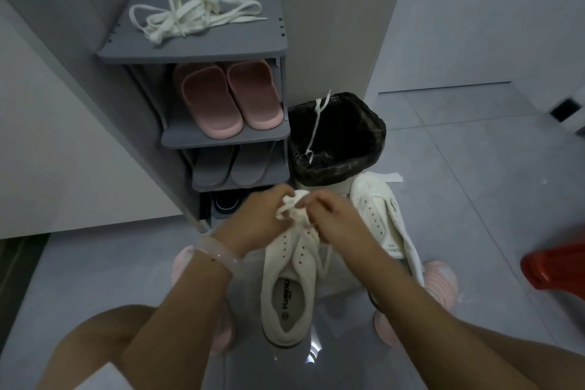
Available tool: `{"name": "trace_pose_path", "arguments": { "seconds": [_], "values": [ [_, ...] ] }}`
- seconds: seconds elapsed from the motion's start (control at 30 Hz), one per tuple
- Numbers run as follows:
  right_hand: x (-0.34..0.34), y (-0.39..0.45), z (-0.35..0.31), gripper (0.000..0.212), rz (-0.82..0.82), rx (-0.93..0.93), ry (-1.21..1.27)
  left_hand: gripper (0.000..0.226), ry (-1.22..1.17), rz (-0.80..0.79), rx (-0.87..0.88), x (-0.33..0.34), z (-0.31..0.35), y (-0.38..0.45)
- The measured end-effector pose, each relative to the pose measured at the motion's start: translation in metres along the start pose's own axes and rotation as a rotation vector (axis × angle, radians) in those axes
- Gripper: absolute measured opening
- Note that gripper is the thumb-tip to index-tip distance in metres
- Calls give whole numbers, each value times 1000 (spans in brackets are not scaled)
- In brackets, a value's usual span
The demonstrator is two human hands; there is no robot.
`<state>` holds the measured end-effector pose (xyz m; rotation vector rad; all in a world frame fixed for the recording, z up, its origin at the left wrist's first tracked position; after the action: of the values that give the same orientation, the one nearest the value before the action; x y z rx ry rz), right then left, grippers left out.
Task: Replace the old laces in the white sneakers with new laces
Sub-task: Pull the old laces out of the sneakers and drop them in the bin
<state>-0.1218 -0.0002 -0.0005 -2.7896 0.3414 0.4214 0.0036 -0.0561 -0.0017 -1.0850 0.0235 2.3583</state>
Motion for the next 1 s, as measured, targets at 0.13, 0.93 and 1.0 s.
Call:
{"name": "trace_pose_path", "arguments": {
  "seconds": [0.13, 0.93, 1.0],
  "values": [
    [-8, -10, -49, 27, -97, -24, 649, 23, -88, -167, 196, 25, 27, -10],
    [-11, 35, 0, 17, -79, 325, 184, 55, 102, -17, -58, -43, -1, -23],
    [-21, 66, -23, 18, 53, 297, 206, 50, 106, -36, -51, -43, -2, -25]
  ]
}}
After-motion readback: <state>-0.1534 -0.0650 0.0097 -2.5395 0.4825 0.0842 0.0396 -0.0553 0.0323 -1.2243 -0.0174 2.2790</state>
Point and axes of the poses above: each hand's wrist, its own y-axis towards the middle knuckle, its own x-axis out of the palm, z = x × y, the point moved 2 cm from there along y, towards the middle knuckle, and after that the axes turned 7 degrees about z, right-handed, at the moved point
